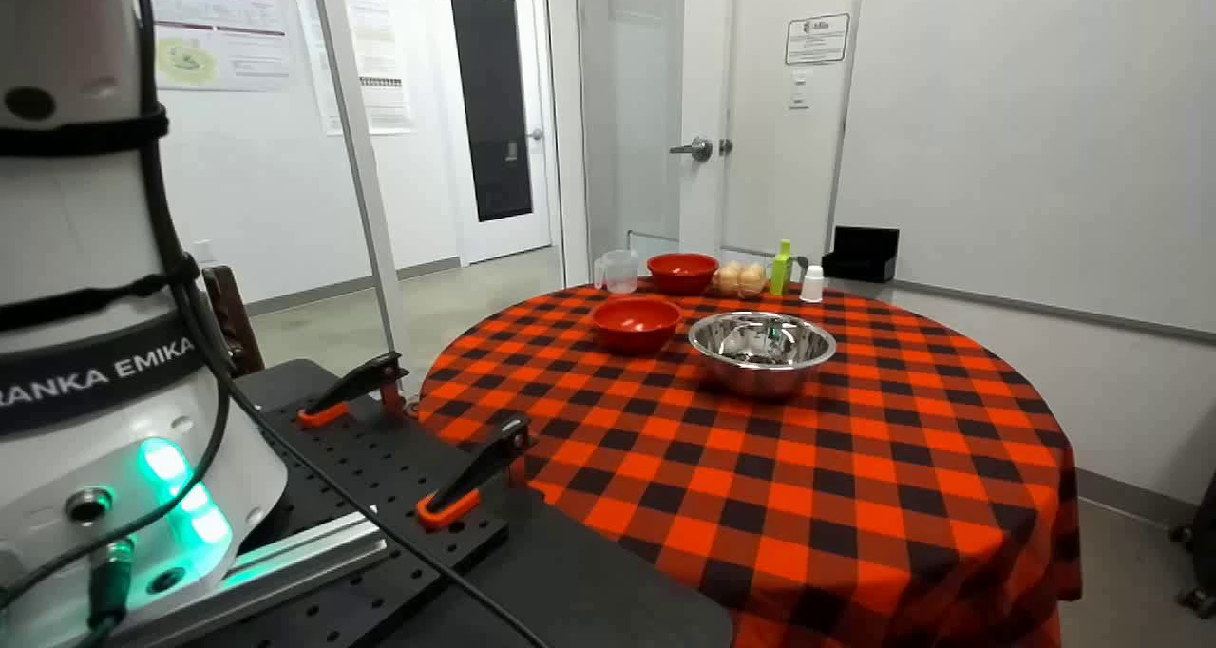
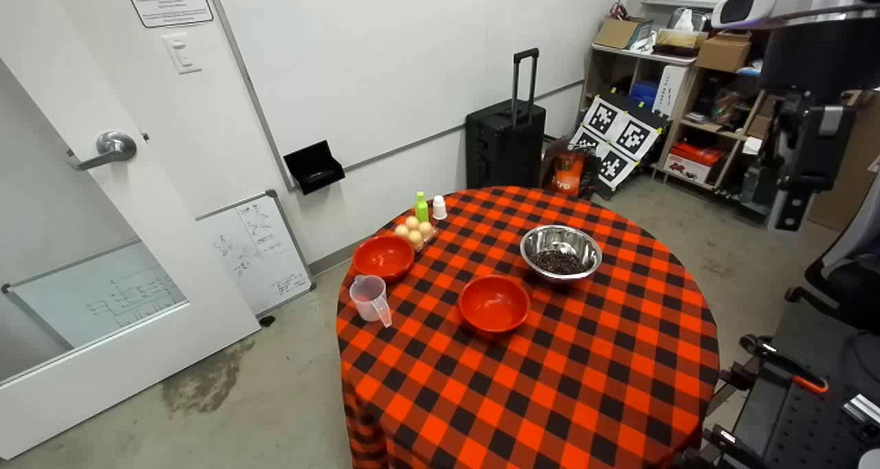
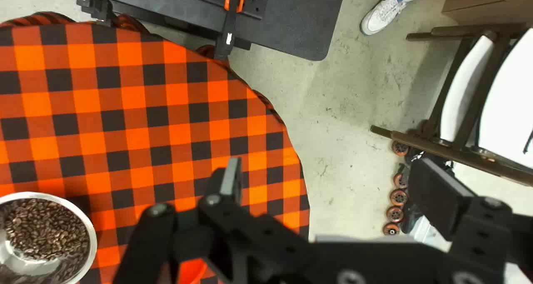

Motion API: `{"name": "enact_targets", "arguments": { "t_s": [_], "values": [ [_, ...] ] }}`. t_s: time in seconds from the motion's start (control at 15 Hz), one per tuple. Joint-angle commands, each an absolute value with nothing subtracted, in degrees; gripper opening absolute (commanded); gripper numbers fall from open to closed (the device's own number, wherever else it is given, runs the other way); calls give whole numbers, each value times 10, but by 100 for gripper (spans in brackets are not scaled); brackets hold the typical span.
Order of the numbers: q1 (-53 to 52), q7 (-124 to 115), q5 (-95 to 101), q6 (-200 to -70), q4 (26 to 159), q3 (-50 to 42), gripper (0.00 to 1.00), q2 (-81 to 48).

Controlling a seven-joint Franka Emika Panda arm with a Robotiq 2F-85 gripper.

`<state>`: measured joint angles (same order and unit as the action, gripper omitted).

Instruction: Pour the content from the silver bowl into the orange bowl

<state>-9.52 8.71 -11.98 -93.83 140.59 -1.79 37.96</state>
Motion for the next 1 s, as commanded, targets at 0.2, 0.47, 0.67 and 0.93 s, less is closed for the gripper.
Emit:
{"name": "enact_targets", "arguments": {
  "t_s": [0.2,0.47,0.67,0.93],
  "values": [
    [-82,93,-125,-936,1404,-8,100,379],
    [-82,93,-125,-936,1404,-8,100,379],
    [-82,93,-125,-936,1404,-8,100,379],
    [-76,97,-105,-949,1396,-1,100,361]
  ]
}}
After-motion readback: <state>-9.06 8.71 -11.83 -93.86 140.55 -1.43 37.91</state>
